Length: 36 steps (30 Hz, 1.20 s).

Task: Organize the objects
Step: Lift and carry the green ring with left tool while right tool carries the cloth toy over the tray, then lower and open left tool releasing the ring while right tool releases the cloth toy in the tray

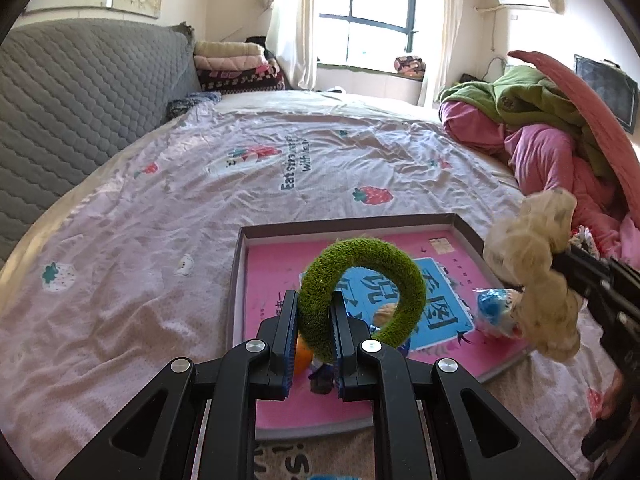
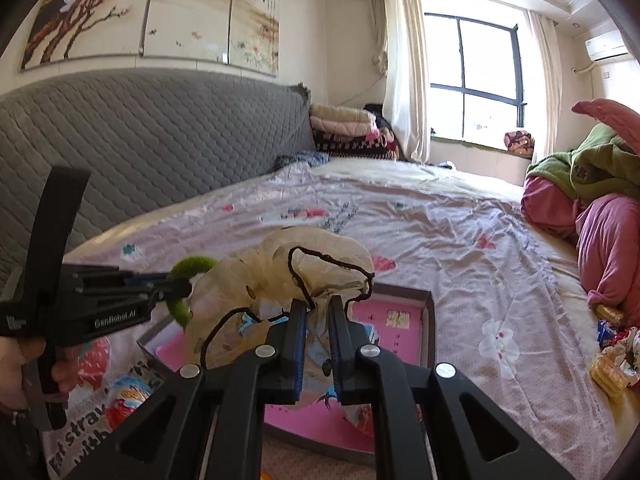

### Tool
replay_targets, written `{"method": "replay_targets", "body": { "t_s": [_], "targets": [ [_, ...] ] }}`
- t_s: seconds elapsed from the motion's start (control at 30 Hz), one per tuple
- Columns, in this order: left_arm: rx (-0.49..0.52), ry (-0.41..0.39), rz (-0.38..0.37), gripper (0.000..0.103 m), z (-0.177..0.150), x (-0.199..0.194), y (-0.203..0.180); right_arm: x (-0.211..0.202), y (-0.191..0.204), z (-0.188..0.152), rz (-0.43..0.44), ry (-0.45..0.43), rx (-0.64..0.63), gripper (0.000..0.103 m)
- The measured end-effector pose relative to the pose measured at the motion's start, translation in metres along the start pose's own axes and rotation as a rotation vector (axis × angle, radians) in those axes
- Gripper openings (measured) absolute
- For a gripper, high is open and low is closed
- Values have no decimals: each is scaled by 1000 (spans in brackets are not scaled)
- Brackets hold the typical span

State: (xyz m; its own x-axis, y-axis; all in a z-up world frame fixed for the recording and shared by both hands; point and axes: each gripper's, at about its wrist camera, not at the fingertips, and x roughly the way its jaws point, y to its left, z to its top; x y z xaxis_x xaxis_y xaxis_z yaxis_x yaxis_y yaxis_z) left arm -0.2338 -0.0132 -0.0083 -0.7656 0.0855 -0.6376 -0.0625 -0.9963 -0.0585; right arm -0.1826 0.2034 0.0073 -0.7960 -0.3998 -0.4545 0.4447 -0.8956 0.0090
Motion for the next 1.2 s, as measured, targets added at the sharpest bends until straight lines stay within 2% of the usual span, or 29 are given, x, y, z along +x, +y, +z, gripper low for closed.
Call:
{"method": "replay_targets", "body": {
  "t_s": [0.23, 0.63, 0.73, 0.87, 1.0, 1.2],
  "targets": [
    [3, 47, -4, 15, 0, 26, -1, 32, 0, -14, -3, 95, -9, 12],
    [24, 103, -3, 15, -9, 46, -1, 77, 25, -47, -68, 247, -157, 12],
    [39, 107, -7, 16, -10, 45, -5, 76, 24, -50, -66, 259, -150, 14],
    [39, 102, -10, 17, -10, 41, -6, 72, 19, -49, -70, 254, -125, 27],
    [32, 97, -13, 23, -9, 40, -4, 70, 16, -48, -68, 259, -103, 28],
    [30, 91, -18, 24, -9, 39, -4, 66, 13, -45, -68, 250, -87, 29]
  ]
}}
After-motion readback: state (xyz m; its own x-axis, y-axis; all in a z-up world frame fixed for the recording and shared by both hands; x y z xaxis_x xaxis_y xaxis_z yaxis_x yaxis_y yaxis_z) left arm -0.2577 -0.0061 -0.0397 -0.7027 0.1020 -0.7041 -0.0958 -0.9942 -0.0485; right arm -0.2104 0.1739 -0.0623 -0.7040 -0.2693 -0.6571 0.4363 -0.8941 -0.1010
